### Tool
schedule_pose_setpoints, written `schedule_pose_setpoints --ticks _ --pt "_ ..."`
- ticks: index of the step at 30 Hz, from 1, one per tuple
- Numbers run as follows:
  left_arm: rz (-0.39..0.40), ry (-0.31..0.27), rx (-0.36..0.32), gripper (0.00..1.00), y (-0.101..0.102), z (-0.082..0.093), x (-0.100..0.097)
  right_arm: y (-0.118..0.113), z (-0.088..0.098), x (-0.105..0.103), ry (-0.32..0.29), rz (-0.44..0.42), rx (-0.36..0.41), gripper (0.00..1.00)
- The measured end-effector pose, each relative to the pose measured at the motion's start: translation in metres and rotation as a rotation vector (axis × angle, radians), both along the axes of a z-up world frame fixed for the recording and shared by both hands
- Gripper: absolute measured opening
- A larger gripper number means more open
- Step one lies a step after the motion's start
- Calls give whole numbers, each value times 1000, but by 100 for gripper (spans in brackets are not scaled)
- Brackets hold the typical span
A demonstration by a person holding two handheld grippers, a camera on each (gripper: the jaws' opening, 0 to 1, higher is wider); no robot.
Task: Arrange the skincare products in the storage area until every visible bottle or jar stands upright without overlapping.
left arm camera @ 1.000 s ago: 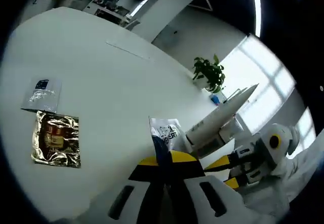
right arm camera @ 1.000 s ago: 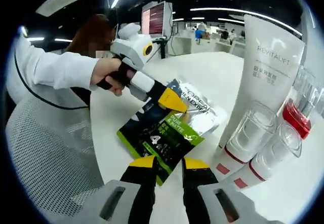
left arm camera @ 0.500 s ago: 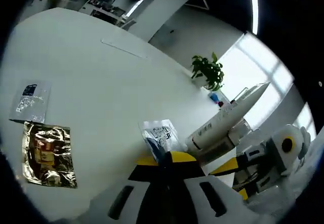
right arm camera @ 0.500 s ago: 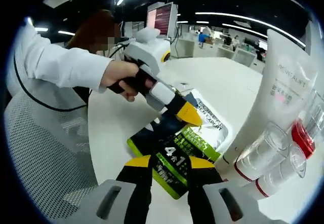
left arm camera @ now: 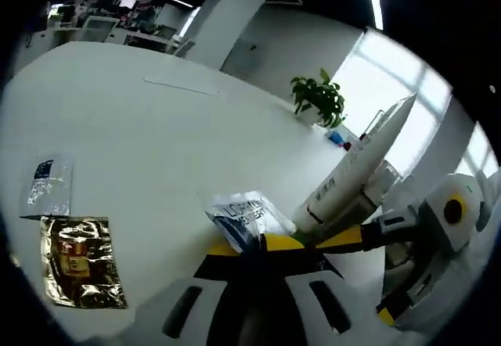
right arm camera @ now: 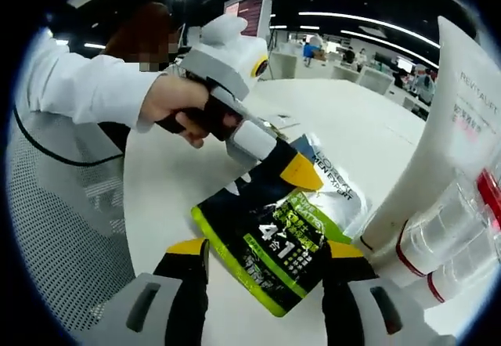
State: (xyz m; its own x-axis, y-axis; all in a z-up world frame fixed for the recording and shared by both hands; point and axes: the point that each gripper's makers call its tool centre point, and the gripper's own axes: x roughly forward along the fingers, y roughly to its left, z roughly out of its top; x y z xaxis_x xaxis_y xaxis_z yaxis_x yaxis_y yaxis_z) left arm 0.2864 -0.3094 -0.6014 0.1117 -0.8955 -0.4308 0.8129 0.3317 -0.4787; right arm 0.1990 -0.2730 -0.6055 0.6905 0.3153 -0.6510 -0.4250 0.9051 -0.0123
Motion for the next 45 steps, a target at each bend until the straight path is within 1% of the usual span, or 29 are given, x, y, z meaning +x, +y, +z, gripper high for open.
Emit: schedule_pose_setpoints --ticks 1,2,3,4,5,6,8,9,11,13,16,18,20,22,25,28,32,33,34,37,39,42,45 --pt "-4 -11 5 2 0 -1 1 2 3 2 -14 -18 27 56" --pt "-4 -11 7 2 1 -1 1 2 6 4 -25 -26 36 51" --pt "-3 -13 7 2 2 -1 1 3 13 8 -57 -26 43 44" --pt "-3 -14 9 2 2 -1 2 3 15 9 -69 -27 43 41" --pt "-4 -16 10 2 2 -1 2 4 18 11 -87 -29 45 41" --pt "-5 -17 10 2 2 -1 2 4 18 11 -83 -32 46 42" --pt "-3 -18 8 2 2 -1 3 4 10 12 -54 -34 43 44" --pt "-3 -18 8 2 2 -1 5 4 4 9 -30 -29 32 44" --pt "-1 -17 5 2 2 -1 5 1 -5 5 -5 -13 -5 42" --pt "3 -22 5 2 2 -1 6 2 -11 3 16 -18 8 38" --pt "8 -27 0 3 1 0 6 2 -9 4 14 -25 16 38" --pt "3 -43 -3 5 1 2 8 1 -9 4 16 -26 12 38" --pt "18 -66 -9 8 2 6 13 0 -9 4 15 -26 5 38" --pt "42 -68 -14 11 5 9 19 0 -9 4 13 -23 2 37" --pt "67 -62 -17 11 8 12 26 0 -9 3 10 -12 -8 37" --pt "86 -65 -10 8 11 13 29 0 -9 3 9 -7 -12 37" --pt "120 -78 19 8 18 11 36 0 -10 3 8 -2 -14 37" --pt "131 -91 18 8 20 12 39 0 -10 3 8 -1 -15 37" --pt "132 -91 17 7 20 14 40 0 -10 3 8 -1 -15 37" --pt "180 -105 7 9 27 19 53 0 -10 3 8 1 -14 38" --pt "193 -111 4 10 29 23 56 0 -10 3 7 6 -18 38" --pt "199 -122 -11 7 30 28 55 0 -11 2 8 9 -22 38" --pt "156 -132 12 7 27 24 48 0 -11 2 8 11 -23 38"
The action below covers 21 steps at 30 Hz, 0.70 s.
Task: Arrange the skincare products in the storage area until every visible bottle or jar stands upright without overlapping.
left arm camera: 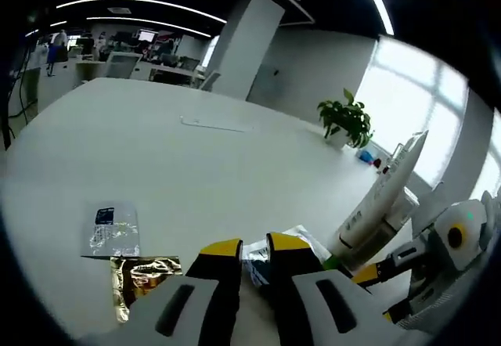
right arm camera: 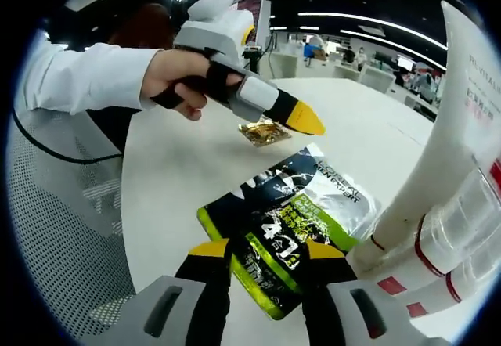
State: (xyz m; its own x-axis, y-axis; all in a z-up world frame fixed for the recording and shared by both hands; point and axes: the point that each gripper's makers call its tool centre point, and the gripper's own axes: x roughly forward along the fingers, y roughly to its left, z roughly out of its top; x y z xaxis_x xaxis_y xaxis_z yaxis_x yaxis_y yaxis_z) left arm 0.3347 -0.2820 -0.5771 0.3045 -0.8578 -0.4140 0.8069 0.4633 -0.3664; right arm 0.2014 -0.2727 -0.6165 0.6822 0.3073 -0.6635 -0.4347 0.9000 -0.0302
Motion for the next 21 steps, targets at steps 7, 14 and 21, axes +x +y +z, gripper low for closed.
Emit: schedule_pose_setpoints --ticks 7,14,21 --pt "-103 -39 113 7 0 -22 -16 0 0 -1 2 2 1 39" --pt "-165 -105 193 8 -1 -31 -26 0 -1 0 2 6 0 39" --pt "-139 -118 132 9 -4 -13 -19 0 -1 0 -4 16 -7 39"
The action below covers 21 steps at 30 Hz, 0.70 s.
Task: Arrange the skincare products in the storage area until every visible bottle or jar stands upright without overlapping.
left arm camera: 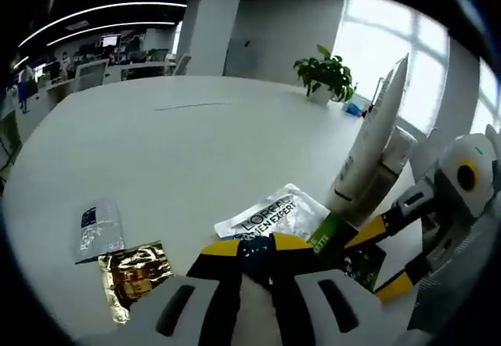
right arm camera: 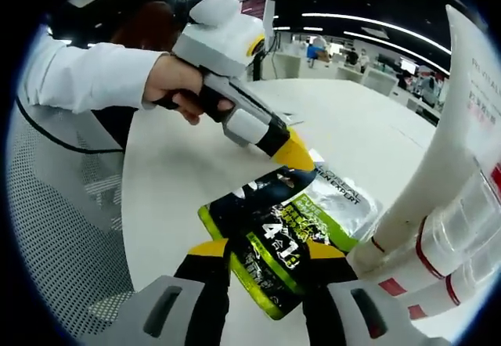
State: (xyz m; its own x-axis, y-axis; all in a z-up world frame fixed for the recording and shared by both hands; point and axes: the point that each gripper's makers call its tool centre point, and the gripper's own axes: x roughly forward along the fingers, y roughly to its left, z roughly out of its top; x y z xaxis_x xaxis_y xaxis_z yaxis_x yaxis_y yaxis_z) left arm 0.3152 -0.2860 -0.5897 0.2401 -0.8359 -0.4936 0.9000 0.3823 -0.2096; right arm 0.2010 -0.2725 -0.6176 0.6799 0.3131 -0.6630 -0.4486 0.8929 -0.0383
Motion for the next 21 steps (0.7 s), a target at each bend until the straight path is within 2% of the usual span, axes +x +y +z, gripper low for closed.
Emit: schedule_pose_setpoints --ticks 5,10,15,21 --pt "2 -28 -54 10 1 31 1 1 0 -1 4 13 -19 39" --pt "7 -69 -83 14 8 57 -1 5 9 0 -32 54 -52 39" --pt "-12 -121 -101 22 15 83 -7 12 35 6 -100 68 -29 40" --pt "-50 -172 -110 28 29 111 -26 22 69 3 -166 76 23 40"
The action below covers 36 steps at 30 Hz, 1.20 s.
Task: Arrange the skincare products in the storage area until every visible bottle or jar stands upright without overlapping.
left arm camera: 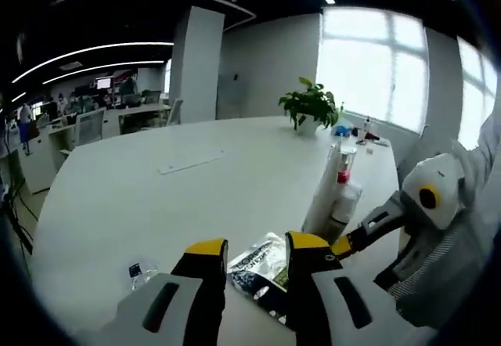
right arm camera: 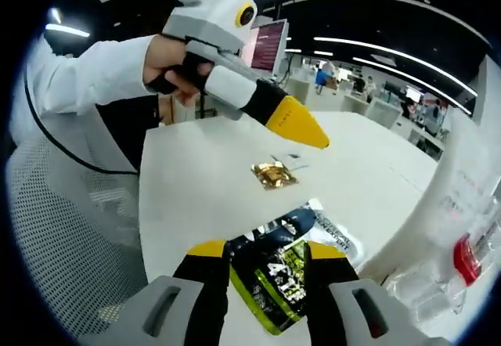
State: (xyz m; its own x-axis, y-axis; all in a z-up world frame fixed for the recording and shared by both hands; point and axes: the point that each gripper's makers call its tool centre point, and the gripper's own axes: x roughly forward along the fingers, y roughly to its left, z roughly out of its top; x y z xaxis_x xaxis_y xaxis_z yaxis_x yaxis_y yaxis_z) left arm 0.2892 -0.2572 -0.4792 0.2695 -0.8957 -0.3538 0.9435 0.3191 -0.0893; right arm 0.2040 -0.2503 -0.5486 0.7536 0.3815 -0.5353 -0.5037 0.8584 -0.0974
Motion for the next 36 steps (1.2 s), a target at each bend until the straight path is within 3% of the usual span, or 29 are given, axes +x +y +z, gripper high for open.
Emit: schedule_pose_setpoints --ticks 4,11,19,26,30,31,32,36 --pt "1 -30 -35 29 12 21 -9 7 23 -8 -46 8 18 42" --pt "17 -56 -93 43 39 51 -16 4 61 -26 -106 -30 74 55" --pt "60 -91 -94 55 70 66 -21 -20 89 -46 -133 -114 69 83" --pt "72 -101 -88 63 83 71 -28 -36 95 -57 -136 -173 64 99" --pt "76 -80 -78 69 86 64 -31 -42 93 -58 -131 -205 48 100" --pt "72 -78 -73 70 90 64 -40 -42 92 -59 -126 -213 52 100" --pt "69 -72 -63 71 92 62 -44 -43 82 -67 -75 -234 89 100" --pt "78 -69 -27 76 99 53 -51 -49 77 -72 -65 -256 88 100"
